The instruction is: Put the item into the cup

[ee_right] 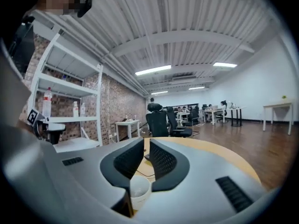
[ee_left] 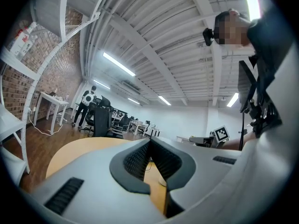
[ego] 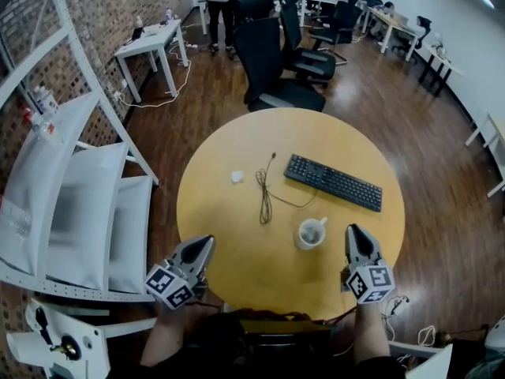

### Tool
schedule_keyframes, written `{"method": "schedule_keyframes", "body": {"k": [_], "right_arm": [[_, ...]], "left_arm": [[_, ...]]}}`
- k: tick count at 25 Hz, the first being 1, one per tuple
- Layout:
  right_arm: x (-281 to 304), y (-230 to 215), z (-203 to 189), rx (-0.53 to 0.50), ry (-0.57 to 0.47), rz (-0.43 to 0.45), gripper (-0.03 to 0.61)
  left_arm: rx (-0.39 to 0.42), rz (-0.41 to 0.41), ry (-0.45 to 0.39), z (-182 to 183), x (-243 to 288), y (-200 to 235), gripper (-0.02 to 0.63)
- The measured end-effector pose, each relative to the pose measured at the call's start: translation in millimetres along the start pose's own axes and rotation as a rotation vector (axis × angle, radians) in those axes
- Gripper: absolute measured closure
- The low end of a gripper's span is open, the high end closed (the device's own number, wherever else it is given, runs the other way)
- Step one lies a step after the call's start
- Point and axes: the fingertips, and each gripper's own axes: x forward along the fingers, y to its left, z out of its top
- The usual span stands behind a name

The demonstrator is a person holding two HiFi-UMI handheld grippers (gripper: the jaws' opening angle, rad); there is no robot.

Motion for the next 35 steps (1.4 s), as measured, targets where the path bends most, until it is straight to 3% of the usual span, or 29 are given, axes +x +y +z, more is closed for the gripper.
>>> {"method": "schedule_keyframes", "body": {"k": [5,11,15,35], "right_arm": [[-39,-35,8,0.117,-0.082,-0.085,0.554],[-69,-54,-5,0.113,-0.076,-0.167,0.571],[-78,-54,-14,0.052,-0.016,-0.213,0.572],[-65,-40,-17,0.014,0.009,-0.145,0.572]], "left_arm": [[-0.007,-0.037,0.013,-1,11,-8,0.620],[-0.010,-0.064,0.020,-4,22,-15,0.620],[-0.008,-0.088,0.024,-4,30,-21,0.620],[-0.010,-0.087,0.029,-10,31,-24,0.620]]}}
